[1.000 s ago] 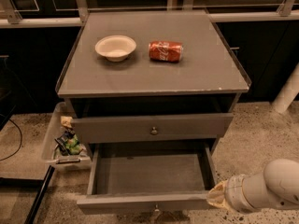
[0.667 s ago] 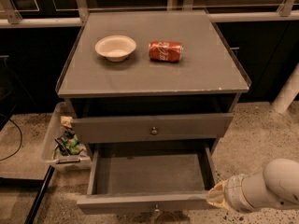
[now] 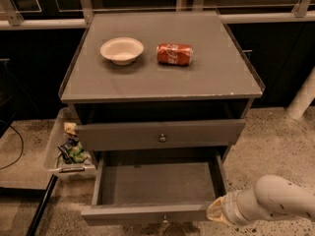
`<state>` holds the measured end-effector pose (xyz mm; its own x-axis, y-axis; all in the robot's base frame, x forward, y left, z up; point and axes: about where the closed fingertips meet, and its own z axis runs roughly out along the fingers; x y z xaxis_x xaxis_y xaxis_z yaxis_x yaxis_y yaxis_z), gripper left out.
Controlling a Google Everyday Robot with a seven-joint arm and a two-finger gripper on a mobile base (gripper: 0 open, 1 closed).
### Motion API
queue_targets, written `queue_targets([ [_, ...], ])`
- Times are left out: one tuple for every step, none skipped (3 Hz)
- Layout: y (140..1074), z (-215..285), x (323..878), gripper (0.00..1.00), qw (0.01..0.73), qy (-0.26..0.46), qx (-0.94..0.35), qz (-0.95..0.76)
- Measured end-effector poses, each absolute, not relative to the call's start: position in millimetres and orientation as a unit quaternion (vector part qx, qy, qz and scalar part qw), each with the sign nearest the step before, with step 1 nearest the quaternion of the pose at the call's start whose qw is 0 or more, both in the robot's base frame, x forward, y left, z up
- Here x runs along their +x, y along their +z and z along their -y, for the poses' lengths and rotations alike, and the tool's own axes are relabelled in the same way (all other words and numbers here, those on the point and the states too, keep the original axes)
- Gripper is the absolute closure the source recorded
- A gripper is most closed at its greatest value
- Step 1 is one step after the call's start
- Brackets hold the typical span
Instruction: Close middle drawer
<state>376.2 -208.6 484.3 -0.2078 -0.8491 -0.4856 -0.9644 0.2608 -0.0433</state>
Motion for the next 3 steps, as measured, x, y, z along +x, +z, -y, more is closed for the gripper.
queue_targets([
  [447.7,205.2,384.7,1.00,0.223,0.129,-0.603,-0.755],
  [423.3,204.7,391.1,1.00,0.248,0.128,-0.607,-0.744],
  [408.0,199.7,399.6,1.00,0.278,0.140,-0.611,-0.728],
])
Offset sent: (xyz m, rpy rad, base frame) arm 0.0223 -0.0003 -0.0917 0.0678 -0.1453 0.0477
